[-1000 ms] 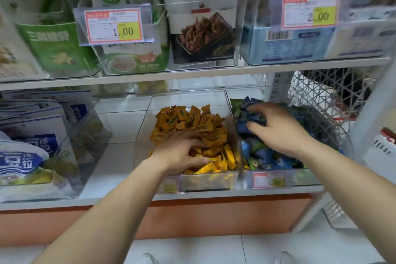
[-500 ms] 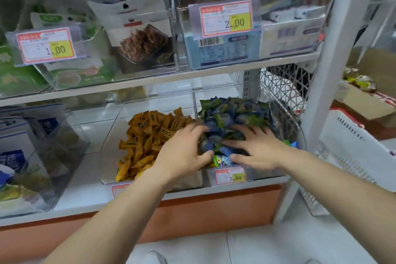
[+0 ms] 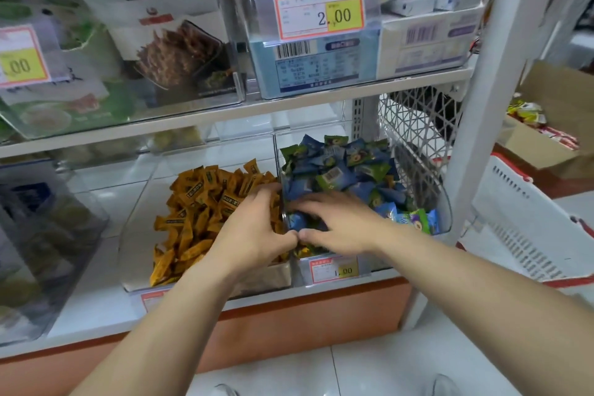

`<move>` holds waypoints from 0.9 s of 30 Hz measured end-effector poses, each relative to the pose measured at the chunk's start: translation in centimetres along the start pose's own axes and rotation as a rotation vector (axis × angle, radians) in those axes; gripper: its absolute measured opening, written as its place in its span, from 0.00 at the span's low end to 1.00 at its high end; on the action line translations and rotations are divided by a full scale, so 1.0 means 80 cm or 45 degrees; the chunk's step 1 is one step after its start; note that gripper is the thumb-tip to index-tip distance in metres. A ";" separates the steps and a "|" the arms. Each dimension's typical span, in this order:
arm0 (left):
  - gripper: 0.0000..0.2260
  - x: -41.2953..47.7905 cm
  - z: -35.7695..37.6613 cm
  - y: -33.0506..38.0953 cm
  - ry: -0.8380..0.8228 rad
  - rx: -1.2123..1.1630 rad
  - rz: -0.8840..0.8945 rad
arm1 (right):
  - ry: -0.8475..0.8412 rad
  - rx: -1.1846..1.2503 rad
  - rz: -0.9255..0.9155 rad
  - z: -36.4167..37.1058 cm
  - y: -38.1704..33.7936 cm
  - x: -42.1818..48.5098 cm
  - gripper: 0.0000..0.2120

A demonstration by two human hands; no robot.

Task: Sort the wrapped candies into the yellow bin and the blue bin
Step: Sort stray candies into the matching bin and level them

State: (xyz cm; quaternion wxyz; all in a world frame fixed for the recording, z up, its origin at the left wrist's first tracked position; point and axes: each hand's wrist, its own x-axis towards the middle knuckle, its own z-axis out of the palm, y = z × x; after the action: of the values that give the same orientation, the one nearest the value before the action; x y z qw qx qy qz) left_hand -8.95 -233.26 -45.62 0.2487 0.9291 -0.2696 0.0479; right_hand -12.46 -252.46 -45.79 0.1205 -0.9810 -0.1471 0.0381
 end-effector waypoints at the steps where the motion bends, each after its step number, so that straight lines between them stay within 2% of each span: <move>1: 0.38 0.000 0.000 0.000 -0.003 -0.018 -0.004 | -0.021 -0.015 0.043 0.001 0.005 0.004 0.25; 4: 0.38 -0.002 0.002 -0.001 -0.012 -0.051 -0.008 | 0.042 -0.166 0.107 -0.003 0.027 0.007 0.21; 7: 0.37 -0.005 0.004 -0.004 -0.022 -0.109 -0.004 | 0.206 -0.292 0.139 -0.004 0.044 0.003 0.14; 12: 0.39 -0.007 -0.001 -0.016 -0.109 -0.187 0.005 | 0.284 -0.261 0.331 -0.021 0.051 0.000 0.04; 14: 0.39 -0.009 -0.001 -0.020 -0.130 -0.227 0.014 | 0.435 -0.389 0.367 -0.020 0.041 0.004 0.04; 16: 0.39 -0.010 0.000 -0.021 -0.120 -0.219 0.033 | 0.651 -0.324 0.200 -0.017 0.017 0.009 0.07; 17: 0.39 -0.010 0.001 -0.021 -0.113 -0.212 0.047 | 0.618 -0.177 0.083 -0.016 0.005 0.011 0.08; 19: 0.39 -0.010 0.002 -0.022 -0.107 -0.220 0.070 | 0.291 -0.012 -0.062 -0.007 -0.012 0.014 0.13; 21: 0.38 -0.010 0.002 -0.023 -0.105 -0.225 0.069 | 0.058 -0.210 -0.049 0.001 -0.006 0.015 0.17; 27: 0.38 -0.008 0.002 -0.024 -0.133 -0.268 0.043 | 0.033 -0.514 0.173 -0.016 0.021 0.010 0.15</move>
State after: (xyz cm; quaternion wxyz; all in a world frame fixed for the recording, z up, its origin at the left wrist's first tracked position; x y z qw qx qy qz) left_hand -8.52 -231.64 -46.75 0.3298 0.8944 -0.3011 -0.0250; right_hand -11.09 -254.11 -45.01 -0.0793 -0.9933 -0.0835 0.0033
